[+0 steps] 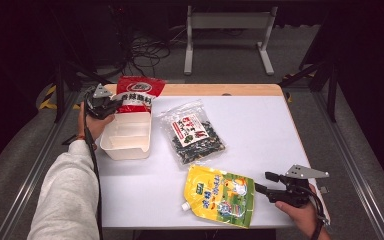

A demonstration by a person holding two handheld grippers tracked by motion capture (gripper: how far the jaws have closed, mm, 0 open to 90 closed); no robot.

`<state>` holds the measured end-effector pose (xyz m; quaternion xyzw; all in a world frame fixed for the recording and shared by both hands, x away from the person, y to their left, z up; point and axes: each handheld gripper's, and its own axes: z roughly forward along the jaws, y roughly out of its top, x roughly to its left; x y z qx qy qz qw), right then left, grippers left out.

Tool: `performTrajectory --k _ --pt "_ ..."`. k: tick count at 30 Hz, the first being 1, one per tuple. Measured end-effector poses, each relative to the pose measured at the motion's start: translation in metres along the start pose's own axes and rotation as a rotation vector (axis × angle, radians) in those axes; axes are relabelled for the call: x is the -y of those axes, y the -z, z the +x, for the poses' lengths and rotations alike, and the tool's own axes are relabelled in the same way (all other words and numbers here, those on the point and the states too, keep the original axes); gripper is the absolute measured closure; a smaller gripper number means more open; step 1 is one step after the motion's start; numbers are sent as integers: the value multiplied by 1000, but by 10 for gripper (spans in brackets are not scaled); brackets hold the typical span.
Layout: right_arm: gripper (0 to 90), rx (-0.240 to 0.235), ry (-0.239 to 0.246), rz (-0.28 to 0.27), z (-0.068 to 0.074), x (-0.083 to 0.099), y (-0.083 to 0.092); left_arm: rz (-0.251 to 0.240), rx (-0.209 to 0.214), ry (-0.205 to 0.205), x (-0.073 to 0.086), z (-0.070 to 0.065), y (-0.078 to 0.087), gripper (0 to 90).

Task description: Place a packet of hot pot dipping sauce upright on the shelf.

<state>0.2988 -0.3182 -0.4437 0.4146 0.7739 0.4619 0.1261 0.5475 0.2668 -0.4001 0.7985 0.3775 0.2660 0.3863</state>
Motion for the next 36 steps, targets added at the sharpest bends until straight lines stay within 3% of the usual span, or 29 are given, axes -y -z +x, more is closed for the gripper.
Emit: performTrajectory --k 2,7,14,18,23,29,36 --pt "339 10 9 8 1 0 -1 -23 22 17 2 1 3 850" --pt "341 31 41 21 2 -1 -1 -50 19 35 4 1 13 806" --pt "363 59 58 8 0 -6 2 -142 27 60 10 -8 47 750" --pt "372 57 69 2 -1 -10 -2 -161 36 62 13 -14 65 735" --pt "390 42 84 12 -2 -19 -11 -179 55 37 24 -33 86 710" --pt "418 10 109 9 3 -25 -18 -208 80 75 39 -46 106 678" --pt "483 -19 143 19 8 -31 -26 -258 101 60 49 -73 133 613"
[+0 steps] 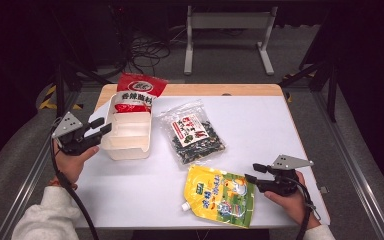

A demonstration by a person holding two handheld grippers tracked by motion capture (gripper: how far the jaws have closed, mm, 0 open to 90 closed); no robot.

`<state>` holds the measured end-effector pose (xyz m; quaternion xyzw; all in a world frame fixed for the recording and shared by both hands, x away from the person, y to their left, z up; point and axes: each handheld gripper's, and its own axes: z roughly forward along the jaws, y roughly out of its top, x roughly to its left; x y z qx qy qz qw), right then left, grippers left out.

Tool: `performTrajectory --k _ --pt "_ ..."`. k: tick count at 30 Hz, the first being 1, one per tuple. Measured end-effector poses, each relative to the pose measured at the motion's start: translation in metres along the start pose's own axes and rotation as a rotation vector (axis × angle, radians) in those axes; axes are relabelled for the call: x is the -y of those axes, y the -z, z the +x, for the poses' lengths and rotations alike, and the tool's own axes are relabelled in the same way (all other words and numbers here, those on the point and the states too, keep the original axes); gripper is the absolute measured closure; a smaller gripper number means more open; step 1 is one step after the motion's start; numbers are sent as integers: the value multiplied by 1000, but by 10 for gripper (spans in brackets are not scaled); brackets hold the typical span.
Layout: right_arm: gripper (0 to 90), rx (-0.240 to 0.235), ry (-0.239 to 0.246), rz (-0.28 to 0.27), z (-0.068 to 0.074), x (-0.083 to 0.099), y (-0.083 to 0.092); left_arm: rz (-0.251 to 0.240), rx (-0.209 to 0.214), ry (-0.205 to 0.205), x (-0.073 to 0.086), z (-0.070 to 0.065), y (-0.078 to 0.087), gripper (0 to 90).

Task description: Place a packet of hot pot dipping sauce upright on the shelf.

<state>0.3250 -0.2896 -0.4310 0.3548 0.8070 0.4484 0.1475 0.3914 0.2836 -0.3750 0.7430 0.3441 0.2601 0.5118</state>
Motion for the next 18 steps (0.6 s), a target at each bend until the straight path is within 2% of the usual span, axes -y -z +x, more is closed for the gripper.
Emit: performTrajectory --k 3,6,8,12,14,15,16,18 --pt "545 -7 8 4 -1 -2 -2 15 11 -21 4 -15 3 595" --pt "572 -9 10 13 -1 -3 -3 52 12 -45 6 -31 2 581" --pt "577 -12 17 15 -1 -4 -4 54 34 -38 9 -42 1 559" --pt "594 -9 19 13 -3 -9 -7 81 72 -52 18 -60 3 516" --pt "605 -13 17 11 -4 -11 -9 87 99 -43 23 -68 4 508" --pt "605 -13 17 11 -4 -11 -9 87 99 -43 23 -68 4 503" --pt "611 -17 19 9 -6 -14 -12 110 114 -44 31 -77 5 496" --pt "617 -18 20 10 -6 -15 -13 118 127 -46 34 -81 5 487"
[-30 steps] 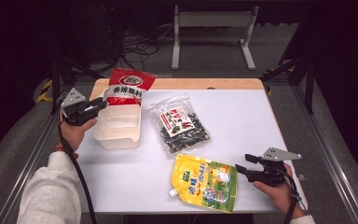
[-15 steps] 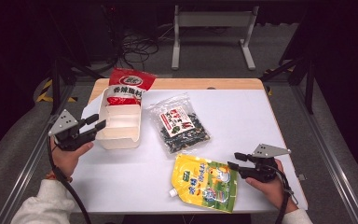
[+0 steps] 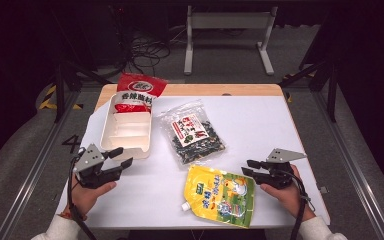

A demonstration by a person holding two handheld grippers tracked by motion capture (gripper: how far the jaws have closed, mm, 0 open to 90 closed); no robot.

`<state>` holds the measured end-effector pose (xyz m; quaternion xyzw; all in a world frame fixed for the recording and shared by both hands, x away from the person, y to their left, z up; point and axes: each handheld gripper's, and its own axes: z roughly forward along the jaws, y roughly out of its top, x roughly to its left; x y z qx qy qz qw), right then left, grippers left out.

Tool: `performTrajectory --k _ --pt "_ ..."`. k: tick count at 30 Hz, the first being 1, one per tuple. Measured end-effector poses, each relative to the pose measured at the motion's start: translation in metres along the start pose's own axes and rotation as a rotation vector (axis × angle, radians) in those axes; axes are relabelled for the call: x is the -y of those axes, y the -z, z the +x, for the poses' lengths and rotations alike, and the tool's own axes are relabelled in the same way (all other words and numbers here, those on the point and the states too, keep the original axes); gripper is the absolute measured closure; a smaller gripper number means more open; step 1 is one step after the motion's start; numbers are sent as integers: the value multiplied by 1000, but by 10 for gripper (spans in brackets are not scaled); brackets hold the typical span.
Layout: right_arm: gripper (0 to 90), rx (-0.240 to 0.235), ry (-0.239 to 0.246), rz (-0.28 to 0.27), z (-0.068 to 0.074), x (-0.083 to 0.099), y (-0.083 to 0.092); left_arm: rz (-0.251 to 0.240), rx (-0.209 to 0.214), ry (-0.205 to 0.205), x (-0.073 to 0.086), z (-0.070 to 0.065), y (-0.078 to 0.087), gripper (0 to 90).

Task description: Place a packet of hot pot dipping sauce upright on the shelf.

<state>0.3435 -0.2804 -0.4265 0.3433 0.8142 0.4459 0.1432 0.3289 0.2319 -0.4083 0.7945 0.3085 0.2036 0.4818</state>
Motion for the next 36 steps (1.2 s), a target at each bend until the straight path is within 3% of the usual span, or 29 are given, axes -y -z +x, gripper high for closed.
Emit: performTrajectory --k 2,8,16,21,25,31,33,36 --pt "629 -4 -2 -3 -2 -4 -4 42 17 -14 8 -10 -3 480" --pt "682 -11 -1 -7 -7 -13 -13 87 67 -4 21 -23 -8 456" --pt "706 -9 -9 -18 -21 -27 -30 137 114 8 29 -32 -24 423" --pt "696 1 -56 -23 -34 -32 -44 150 166 25 22 -40 -42 393" --pt "672 -19 -95 -30 -39 -40 -57 163 203 -10 12 -48 -64 361" --pt "651 -16 -97 -12 -37 -46 -75 173 212 -23 6 -47 -78 353" --pt "621 21 -112 11 -38 -47 -82 175 213 -21 5 -46 -82 350" --pt "550 24 -163 37 -41 -44 -91 187 206 -31 4 -45 -89 348"
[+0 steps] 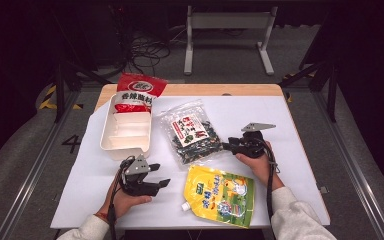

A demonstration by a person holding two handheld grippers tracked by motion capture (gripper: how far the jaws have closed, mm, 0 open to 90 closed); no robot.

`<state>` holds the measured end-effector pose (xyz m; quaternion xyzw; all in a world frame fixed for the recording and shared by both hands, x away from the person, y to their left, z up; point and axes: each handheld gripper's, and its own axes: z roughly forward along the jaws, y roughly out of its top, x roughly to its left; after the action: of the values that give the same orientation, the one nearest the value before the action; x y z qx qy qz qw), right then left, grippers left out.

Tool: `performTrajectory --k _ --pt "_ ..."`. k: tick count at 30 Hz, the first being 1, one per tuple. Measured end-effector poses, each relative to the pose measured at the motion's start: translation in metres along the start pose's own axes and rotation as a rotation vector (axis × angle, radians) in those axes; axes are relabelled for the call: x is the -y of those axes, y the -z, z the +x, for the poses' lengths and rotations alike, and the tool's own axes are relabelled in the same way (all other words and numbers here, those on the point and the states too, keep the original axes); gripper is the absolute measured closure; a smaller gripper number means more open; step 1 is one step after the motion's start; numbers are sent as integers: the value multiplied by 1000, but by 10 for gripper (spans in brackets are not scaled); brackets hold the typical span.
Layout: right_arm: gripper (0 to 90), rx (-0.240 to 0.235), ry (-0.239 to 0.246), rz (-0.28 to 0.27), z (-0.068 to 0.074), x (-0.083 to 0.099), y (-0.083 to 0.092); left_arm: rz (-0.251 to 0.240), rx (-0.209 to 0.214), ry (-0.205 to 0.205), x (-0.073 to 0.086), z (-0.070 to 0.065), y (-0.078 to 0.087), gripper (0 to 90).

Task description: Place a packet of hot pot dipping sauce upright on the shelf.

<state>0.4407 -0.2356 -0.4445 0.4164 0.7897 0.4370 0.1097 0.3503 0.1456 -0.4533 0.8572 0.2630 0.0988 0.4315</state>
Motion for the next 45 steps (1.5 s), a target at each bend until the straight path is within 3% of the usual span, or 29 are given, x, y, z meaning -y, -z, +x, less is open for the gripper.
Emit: performTrajectory --k 3,8,12,13,15,19,24,29,34,38,45 --pt "544 -34 -57 13 -2 3 -5 3 -2 11 -2 4 -6 340" --pt "555 -38 -73 61 -1 8 -10 -7 -4 31 -7 7 -12 322" --pt "710 -16 -66 70 -1 10 -7 -12 7 49 -13 9 -18 300" --pt "812 -1 -69 69 -2 10 -7 -15 6 63 -14 10 -20 292" --pt "847 -10 -84 67 -5 12 -6 -19 15 80 -17 12 -25 286" --pt "900 -7 -70 68 -5 12 -4 -19 18 108 -22 13 -34 258" --pt "900 -3 -60 75 -4 15 2 -21 2 159 -32 16 -46 208" --pt "900 65 -27 104 -4 20 12 -9 29 175 -41 17 -60 177" --pt "900 42 -50 81 -11 27 20 -4 31 208 -45 19 -67 164" --pt "851 8 -45 0 -6 23 23 11 32 168 -46 18 -66 172" --pt "696 -30 -26 -64 2 18 28 28 20 129 -43 22 -56 177"
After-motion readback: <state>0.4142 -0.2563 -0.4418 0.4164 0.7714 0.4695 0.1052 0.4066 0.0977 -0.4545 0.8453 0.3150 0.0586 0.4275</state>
